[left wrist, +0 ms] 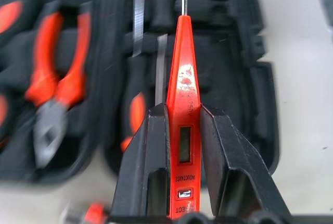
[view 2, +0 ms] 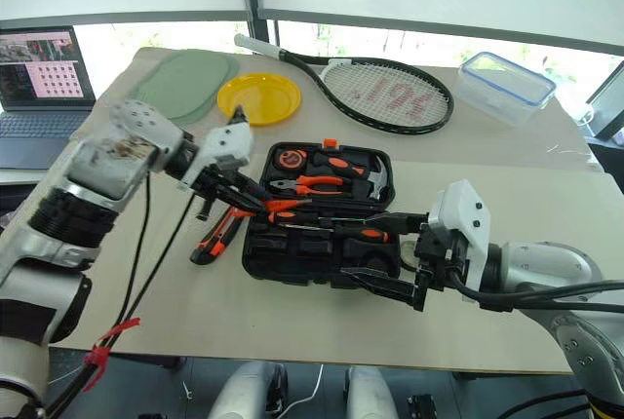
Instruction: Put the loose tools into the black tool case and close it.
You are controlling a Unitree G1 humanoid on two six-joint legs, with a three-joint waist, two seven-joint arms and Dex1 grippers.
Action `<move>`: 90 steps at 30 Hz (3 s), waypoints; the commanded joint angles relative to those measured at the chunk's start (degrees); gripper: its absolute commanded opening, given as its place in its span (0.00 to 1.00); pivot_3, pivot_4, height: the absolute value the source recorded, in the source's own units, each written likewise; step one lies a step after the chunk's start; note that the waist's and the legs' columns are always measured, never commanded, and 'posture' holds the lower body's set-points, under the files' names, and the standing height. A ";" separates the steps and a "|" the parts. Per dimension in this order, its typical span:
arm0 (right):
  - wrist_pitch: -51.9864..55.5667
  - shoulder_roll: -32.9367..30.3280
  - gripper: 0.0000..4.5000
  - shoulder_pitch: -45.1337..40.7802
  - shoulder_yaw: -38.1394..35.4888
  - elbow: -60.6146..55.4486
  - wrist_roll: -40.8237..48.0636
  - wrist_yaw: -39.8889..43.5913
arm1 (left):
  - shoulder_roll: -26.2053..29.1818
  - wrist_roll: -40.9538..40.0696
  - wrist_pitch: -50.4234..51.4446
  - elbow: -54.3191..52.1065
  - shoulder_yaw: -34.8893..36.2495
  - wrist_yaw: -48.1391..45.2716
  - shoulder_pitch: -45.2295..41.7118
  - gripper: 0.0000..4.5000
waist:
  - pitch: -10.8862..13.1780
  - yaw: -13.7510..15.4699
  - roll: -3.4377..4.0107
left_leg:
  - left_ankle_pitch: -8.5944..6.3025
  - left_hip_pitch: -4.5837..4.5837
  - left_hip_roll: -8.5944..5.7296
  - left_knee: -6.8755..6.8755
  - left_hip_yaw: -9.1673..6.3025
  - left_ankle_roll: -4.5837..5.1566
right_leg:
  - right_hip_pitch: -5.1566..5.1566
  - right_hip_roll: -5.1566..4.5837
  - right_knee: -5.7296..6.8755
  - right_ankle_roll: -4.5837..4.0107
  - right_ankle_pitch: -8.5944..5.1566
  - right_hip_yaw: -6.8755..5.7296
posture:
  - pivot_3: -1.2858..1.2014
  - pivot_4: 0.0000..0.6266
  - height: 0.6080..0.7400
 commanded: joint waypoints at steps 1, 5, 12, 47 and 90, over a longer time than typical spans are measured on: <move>-1.51 -0.37 1.00 0.18 -2.20 -1.70 0.17 -0.60 | -1.85 2.65 -0.88 1.53 -3.58 -3.04 -2.02 0.09 | 0.00 0.00 0.00 | 0.00 0.00 -0.01 0.00 0.00 0.00 | 0.00 0.00 0.00 0.00 0.00 0.01 | 0.52 0.24 0.99; -1.16 0.44 1.00 0.61 -2.93 -1.94 1.79 -1.65 | -4.61 5.34 -3.92 7.60 -7.81 -3.38 -3.13 0.09 | 0.00 -0.01 0.00 | 0.00 0.00 0.00 0.01 -0.01 0.01 | -0.01 0.01 0.00 0.01 0.00 0.01 | 0.52 0.24 0.99; -1.18 0.27 1.00 1.68 -3.68 -3.11 2.67 -2.91 | -7.28 6.30 -5.52 14.30 -10.87 -3.38 -5.55 0.09 | 0.00 -0.02 0.00 | -0.03 -0.03 0.00 0.06 -0.04 0.05 | 0.00 0.00 0.00 0.03 -0.01 0.02 | 0.52 0.24 0.99; -3.57 1.03 1.00 1.91 0.01 -2.51 -1.32 -2.37 | -12.70 9.83 5.37 20.15 -11.82 -3.38 -8.35 0.20 | 0.00 -0.18 0.00 | -0.06 -0.06 0.01 0.15 -0.09 0.10 | 0.00 0.03 0.01 0.08 0.00 0.04 | 0.52 0.24 0.99; -1.30 -1.85 1.00 0.09 0.12 -0.84 0.91 -1.47 | -11.83 1.27 -28.90 15.20 10.91 12.40 19.93 0.02 | -0.07 0.01 0.09 | -0.06 0.05 0.06 0.26 -0.08 0.11 | 0.15 -0.07 0.07 0.13 0.03 0.05 | 0.52 0.24 0.99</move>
